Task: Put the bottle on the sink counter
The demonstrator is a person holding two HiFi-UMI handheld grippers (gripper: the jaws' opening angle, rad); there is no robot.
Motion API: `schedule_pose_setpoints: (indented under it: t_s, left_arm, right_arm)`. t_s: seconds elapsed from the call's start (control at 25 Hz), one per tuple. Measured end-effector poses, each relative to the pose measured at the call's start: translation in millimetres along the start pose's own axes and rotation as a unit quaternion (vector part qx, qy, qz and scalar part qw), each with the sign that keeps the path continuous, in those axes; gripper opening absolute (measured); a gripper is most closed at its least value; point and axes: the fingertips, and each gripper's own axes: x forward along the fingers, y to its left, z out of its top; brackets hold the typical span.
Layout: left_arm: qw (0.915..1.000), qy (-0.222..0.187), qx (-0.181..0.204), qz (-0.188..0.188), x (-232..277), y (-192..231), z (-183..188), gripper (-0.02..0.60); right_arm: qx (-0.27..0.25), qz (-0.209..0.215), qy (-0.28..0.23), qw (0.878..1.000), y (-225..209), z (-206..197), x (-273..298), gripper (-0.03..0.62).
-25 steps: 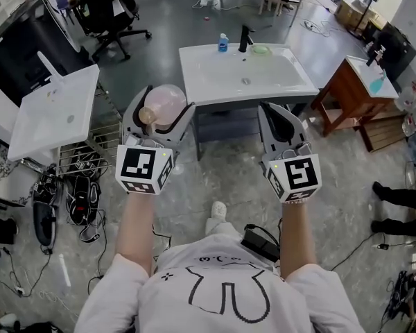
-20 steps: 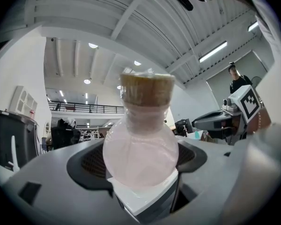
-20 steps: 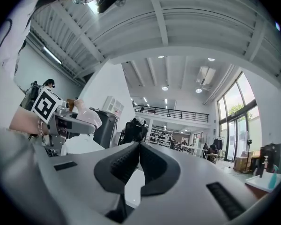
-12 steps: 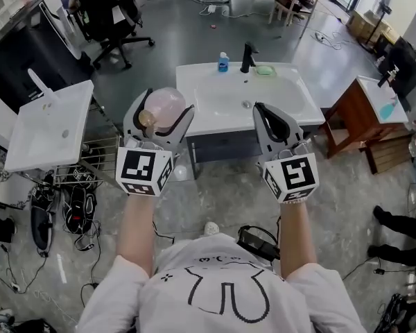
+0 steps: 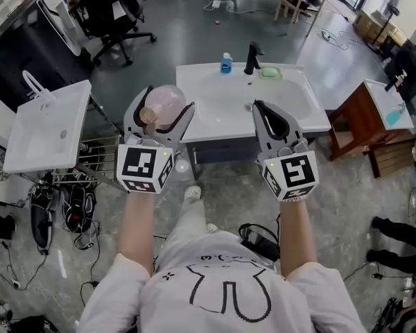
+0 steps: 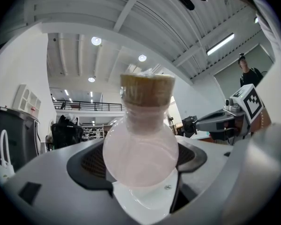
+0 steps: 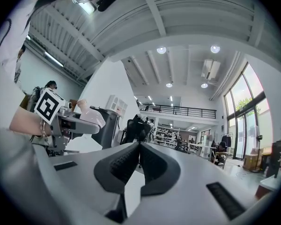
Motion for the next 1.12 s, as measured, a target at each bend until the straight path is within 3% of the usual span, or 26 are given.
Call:
schedule_pose_setpoints:
  t_s: [0.36, 1.12]
  left_arm:
    - [0.9999, 0.009, -0.007, -0.006, 47, 25, -21, 0.402]
    - [0.9972, 0.039, -0.04, -0.05, 198, 130, -89, 0.402]
  right_arm:
    - [0.002, -0.007, 0.013, 1.0, -22, -19, 42, 0.029]
    - [0.017, -0.038, 0.06, 0.997, -79, -68, 212, 0.029]
